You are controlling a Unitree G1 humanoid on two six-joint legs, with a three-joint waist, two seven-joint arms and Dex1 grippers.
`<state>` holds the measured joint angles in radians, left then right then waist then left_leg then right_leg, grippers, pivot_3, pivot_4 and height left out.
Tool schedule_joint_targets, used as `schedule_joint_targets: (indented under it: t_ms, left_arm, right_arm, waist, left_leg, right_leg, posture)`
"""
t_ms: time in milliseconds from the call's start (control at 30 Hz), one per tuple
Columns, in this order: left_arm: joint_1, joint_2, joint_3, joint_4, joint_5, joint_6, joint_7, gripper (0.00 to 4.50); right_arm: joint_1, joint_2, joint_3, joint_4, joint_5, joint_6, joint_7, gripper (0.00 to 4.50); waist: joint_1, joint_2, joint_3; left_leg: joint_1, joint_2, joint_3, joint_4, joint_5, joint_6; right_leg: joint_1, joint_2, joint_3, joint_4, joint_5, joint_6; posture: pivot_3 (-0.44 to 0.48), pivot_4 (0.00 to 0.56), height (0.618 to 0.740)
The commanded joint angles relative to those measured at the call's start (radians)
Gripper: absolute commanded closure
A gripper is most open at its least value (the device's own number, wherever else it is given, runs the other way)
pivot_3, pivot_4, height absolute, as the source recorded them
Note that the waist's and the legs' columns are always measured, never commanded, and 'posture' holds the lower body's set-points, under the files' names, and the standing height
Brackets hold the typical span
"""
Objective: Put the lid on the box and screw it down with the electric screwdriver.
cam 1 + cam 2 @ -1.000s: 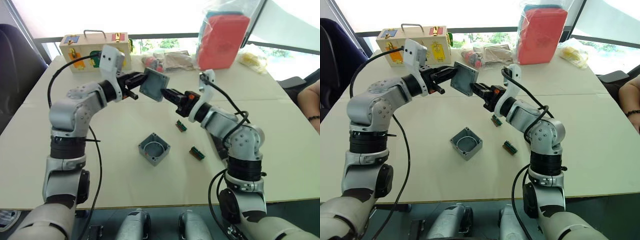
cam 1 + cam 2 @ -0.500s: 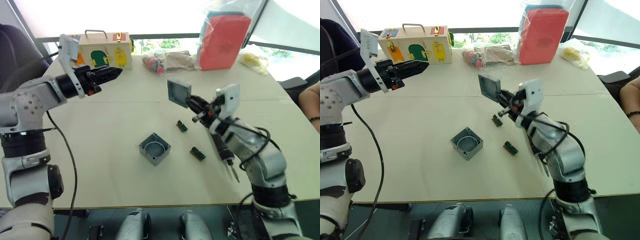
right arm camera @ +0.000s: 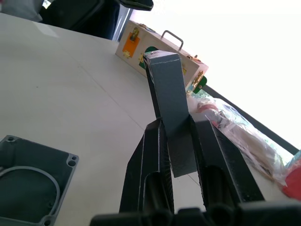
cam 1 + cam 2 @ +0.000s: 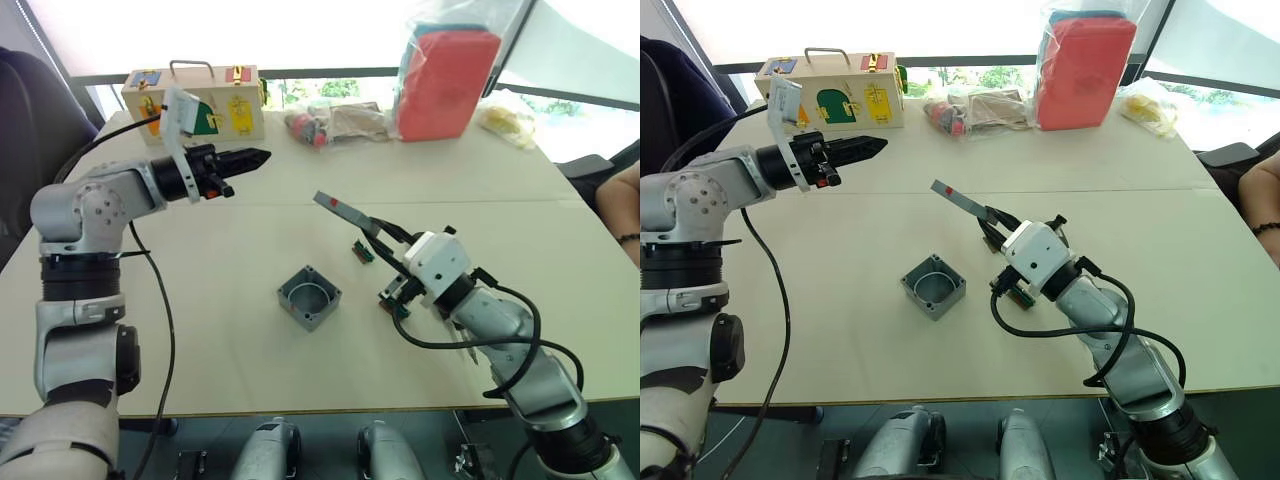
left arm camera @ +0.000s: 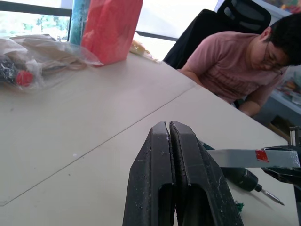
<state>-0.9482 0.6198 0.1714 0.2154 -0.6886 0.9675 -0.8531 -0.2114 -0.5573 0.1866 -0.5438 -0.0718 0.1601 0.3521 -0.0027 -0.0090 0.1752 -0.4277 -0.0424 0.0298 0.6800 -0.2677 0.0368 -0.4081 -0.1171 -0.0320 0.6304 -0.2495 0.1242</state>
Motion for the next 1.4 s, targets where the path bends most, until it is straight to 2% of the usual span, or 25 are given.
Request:
schedule_joint_targets:
  t_ms: [33, 1033, 1100, 1167, 1400]
  left_arm:
    - [-0.025, 0.011, 0.013, -0.014, -0.002, -0.018, -0.011, 4.44]
    - [-0.026, 0.01, 0.015, -0.014, 0.002, -0.018, -0.015, 4.44]
    - [0.071, 0.035, -0.055, -0.204, -0.085, 0.071, -0.113, 4.44]
    - [0.117, 0.049, -0.091, -0.303, -0.124, 0.109, -0.159, 4.44]
    - [0.103, 0.051, -0.093, -0.337, -0.153, 0.122, -0.151, 4.44]
  right_arm:
    - [-0.003, 0.015, -0.031, -0.019, -0.013, -0.024, 0.007, 4.36]
    - [0.001, 0.049, -0.049, -0.019, -0.038, -0.026, 0.04, 4.36]
    - [-0.018, 0.113, -0.09, 0.043, -0.086, -0.038, -0.088, 4.36]
    - [-0.03, 0.148, -0.112, 0.077, -0.116, -0.046, -0.144, 4.36]
    - [-0.061, 0.13, -0.12, 0.116, -0.185, -0.093, -0.151, 4.36]
  waist:
    - [0.001, 0.0, 0.0]
    - [0.013, 0.0, 0.0]
    - [0.01, 0.0, 0.0]
    - [0.008, 0.0, 0.0]
    - [0.012, 0.0, 0.0]
  left_leg:
    - [0.0, 0.0, 0.0, 0.0, 0.0, 0.0]
    - [0.0, 0.0, 0.0, 0.001, 0.0, 0.0]
    - [0.0, 0.0, 0.0, 0.0, 0.0, 0.0]
    - [0.0, 0.0, 0.0, 0.0, 0.0, 0.0]
    - [0.001, 0.0, 0.0, 0.0, 0.001, -0.002]
  right_leg:
    - [0.0, 0.0, 0.0, 0.0, 0.0, 0.0]
    - [0.0, 0.0, 0.0, 0.001, 0.0, 0.0]
    - [0.0, 0.0, 0.0, 0.001, 0.0, 0.0]
    - [0.0, 0.0, 0.001, 0.001, 0.0, 0.0]
    - [0.0, 0.0, 0.001, 0.002, 0.0, 0.0]
  posture:
    - [0.0, 0.15, 0.74]
    - [0.0, 0.15, 0.74]
    - [0.0, 0.15, 0.74]
    - [0.0, 0.15, 0.74]
    - [0.0, 0.15, 0.74]
